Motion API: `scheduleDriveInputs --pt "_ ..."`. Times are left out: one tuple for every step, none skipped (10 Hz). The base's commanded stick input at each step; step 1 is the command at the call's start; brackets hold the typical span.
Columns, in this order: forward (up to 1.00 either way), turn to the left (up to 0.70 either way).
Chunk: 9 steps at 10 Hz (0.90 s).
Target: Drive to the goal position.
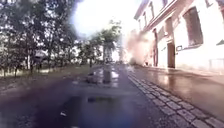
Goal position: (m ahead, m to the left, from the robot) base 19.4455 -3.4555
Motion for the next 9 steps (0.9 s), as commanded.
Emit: scheduleDriveInputs --pt "0.50 -0.07" --pt "0.50 -0.31" --pt "0.50 -0.50" --pt "0.50 -0.50" --pt "0.50 -0.50" --pt "0.50 -0.50" --pt "0.50 -0.31" --pt "0.50 0.00" --pt "0.50 0.00"
